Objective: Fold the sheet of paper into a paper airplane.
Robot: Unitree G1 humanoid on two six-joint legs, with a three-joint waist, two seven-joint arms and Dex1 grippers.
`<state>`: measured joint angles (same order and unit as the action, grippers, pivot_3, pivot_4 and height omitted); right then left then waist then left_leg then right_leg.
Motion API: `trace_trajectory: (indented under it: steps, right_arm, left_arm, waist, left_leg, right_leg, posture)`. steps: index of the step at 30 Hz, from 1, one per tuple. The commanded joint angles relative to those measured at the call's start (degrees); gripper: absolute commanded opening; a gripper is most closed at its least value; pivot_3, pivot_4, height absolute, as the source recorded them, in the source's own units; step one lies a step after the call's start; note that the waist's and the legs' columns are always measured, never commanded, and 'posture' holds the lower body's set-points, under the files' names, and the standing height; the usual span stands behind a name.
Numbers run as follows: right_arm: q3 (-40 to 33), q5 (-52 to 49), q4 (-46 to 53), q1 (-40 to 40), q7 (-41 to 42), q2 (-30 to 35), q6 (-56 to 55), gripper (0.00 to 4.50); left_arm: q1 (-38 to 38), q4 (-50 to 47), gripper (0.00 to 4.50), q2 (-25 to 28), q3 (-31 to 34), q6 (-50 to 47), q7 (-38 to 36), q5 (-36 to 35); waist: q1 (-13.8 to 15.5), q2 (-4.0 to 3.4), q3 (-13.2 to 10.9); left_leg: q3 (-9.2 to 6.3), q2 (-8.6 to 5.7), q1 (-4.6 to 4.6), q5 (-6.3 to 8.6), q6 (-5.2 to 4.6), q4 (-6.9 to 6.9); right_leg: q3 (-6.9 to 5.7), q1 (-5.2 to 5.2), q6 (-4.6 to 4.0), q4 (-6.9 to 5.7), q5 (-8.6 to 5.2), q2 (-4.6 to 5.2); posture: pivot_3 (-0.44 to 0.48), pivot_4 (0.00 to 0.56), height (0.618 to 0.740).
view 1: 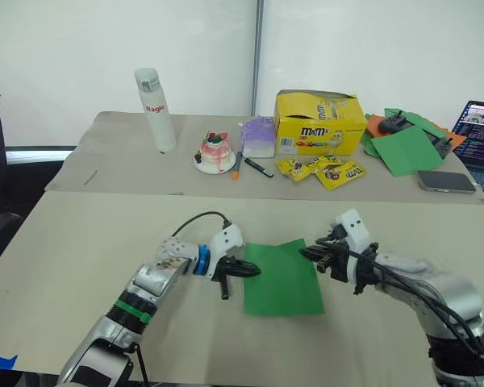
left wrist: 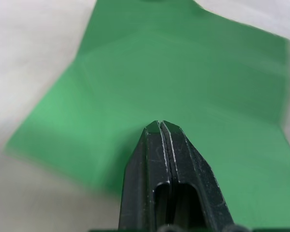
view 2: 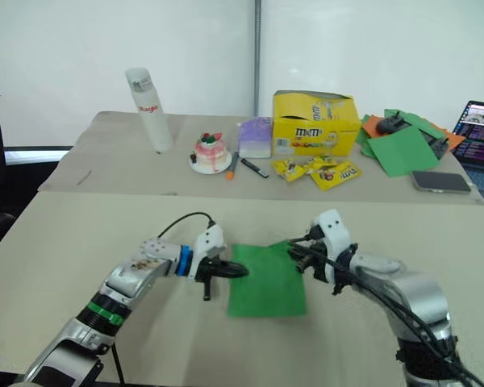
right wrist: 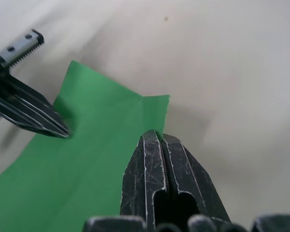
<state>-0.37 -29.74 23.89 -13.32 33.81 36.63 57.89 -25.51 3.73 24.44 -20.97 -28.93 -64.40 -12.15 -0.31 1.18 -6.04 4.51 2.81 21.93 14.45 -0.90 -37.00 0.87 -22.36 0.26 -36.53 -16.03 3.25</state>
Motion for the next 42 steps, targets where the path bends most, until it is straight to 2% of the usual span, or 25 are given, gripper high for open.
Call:
trace_trajectory:
  steps: [1, 8, 13, 16, 21, 25, 35, 39, 42]
  right_arm:
    - [4.1, 5.0, -1.8, -4.1, 5.6, 3.6, -10.2, 0.01]
    - [12.5, 17.1, -4.3, -5.2, 10.6, 9.4, -25.0, 0.01]
    - [16.9, 27.9, -2.2, -1.1, 6.9, 10.6, -33.8, 0.01]
    - [19.7, 37.7, -2.0, 1.4, 3.5, 12.4, -37.9, 0.01]
    - [21.1, 39.0, 4.9, 7.0, 2.4, 7.7, -34.5, 0.01]
    - [24.1, 45.3, 3.5, 7.6, 2.7, 8.3, -36.4, 0.01]
    - [24.9, 50.7, 2.7, 8.2, 3.4, 5.4, -34.7, 0.01]
    - [25.6, 53.1, 3.4, 8.9, 3.7, 4.1, -33.9, 0.01]
    - [25.7, 54.6, 3.7, 9.4, 4.0, 3.3, -33.5, 0.01]
  left_arm:
    - [-0.6, -2.6, 0.0, -0.2, 1.2, -0.1, -0.2, -1.6]
    - [-0.6, -1.1, 0.0, -1.2, -0.2, 1.9, 1.6, 0.3]
    - [1.9, -2.0, 0.0, -0.4, -0.5, 1.8, 1.7, 0.6]
    - [2.1, -2.0, 0.0, -0.1, -0.1, 2.0, 2.1, 0.8]
    - [1.2, -2.3, 0.0, -1.2, 1.7, 2.5, 3.9, -0.1]
    - [-1.4, -2.4, 0.0, -2.4, 1.7, 1.8, 5.5, 0.6]
    - [-7.7, -2.9, 0.0, -5.6, 1.6, -5.5, 10.3, 0.9]
    - [-9.8, -3.3, 0.0, -6.8, 0.1, -9.3, 11.9, 1.5]
    - [-13.1, -3.2, 0.0, -9.4, 1.9, -14.4, 14.9, 0.2]
  waist:
    - [0.1, 0.0, 0.0]
    - [0.5, 0.0, 0.0]
    - [0.6, -0.01, 0.0]
    - [0.8, -0.01, 0.0]
    - [1.0, 0.01, 0.0]
    - [0.9, 0.02, 0.0]
    - [0.8, 0.04, 0.0]
    - [0.8, 0.06, 0.0]
    - [0.9, 0.09, 0.0]
  left_leg:
    - [0.0, 0.0, 0.01, 0.0, 0.0, 0.0]
    - [-0.07, 0.0, 0.11, 0.0, -0.01, 0.01]
    - [-0.07, 0.02, 0.09, 0.02, -0.04, 0.03]
    - [-0.07, 0.02, 0.08, 0.02, -0.03, 0.02]
    - [-0.08, 0.03, 0.06, 0.01, -0.03, -0.01]
    - [-0.07, 0.01, 0.06, 0.01, -0.03, -0.04]
    - [-0.09, -0.01, 0.01, 0.0, -0.06, -0.07]
    - [-0.12, -0.02, 0.0, -0.01, -0.05, -0.09]
    - [-0.13, -0.03, 0.0, -0.01, -0.05, -0.15]
  right_leg:
    - [0.0, 0.0, 0.0, 0.01, 0.0, 0.0]
    - [-0.02, 0.03, 0.0, 0.2, 0.01, -0.05]
    - [-0.02, 0.04, 0.0, 0.25, 0.01, -0.05]
    - [-0.03, 0.04, 0.0, 0.22, 0.01, -0.03]
    - [-0.05, 0.07, 0.01, 0.21, 0.01, -0.04]
    - [-0.03, 0.08, 0.02, 0.2, 0.02, -0.04]
    - [-0.03, 0.12, 0.03, 0.18, 0.03, -0.08]
    - [-0.03, 0.12, 0.03, 0.15, 0.03, -0.09]
    - [-0.02, 0.12, 0.03, 0.09, 0.03, -0.08]
  posture:
    - [0.0, 0.15, 0.722]
    - [0.0, 0.15, 0.722]
    - [0.0, 0.15, 0.722]
    - [0.0, 0.15, 0.722]
    - [0.0, 0.15, 0.722]
    - [0.0, 0.15, 0.722]
    - [0.0, 0.15, 0.722]
    - [0.0, 0.15, 0.722]
    - [0.0, 0.15, 0.722]
